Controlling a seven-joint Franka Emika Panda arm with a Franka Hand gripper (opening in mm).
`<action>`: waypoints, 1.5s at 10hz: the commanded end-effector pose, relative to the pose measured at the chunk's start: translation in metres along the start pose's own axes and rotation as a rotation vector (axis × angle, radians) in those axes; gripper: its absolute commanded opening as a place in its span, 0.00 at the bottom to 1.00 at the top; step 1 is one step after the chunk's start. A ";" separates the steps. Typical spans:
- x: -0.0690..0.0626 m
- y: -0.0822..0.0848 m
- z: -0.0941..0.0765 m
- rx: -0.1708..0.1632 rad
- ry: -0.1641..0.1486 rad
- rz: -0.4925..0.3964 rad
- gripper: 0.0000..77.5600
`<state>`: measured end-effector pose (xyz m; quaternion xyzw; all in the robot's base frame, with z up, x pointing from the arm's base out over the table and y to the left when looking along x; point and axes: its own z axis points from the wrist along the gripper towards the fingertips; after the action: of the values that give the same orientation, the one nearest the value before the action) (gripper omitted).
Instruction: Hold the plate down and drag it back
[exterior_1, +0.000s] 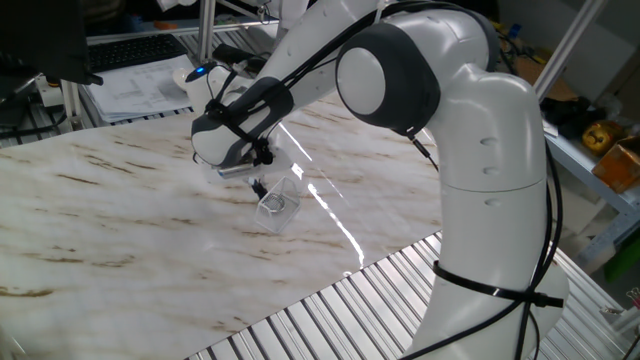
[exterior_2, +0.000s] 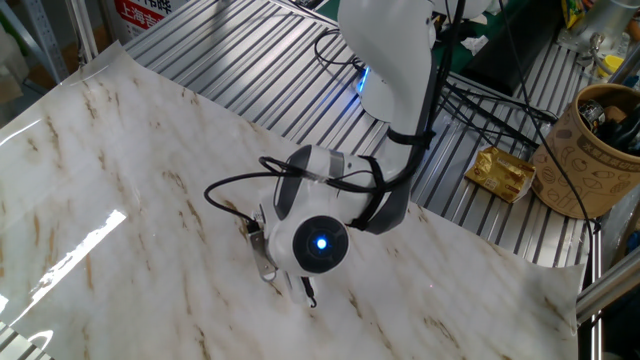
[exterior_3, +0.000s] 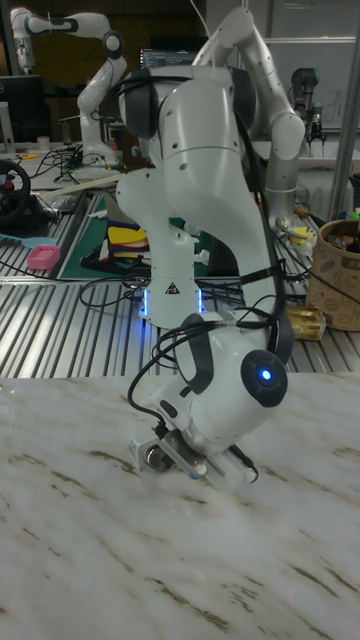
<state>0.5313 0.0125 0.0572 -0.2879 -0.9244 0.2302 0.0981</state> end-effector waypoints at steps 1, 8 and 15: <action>-0.002 0.003 -0.005 -0.032 0.002 0.007 0.00; 0.000 0.017 -0.023 -0.082 0.026 0.008 0.00; 0.005 0.007 -0.017 0.007 -0.005 -0.035 0.00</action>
<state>0.5422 0.0318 0.0699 -0.2772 -0.9270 0.2303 0.1039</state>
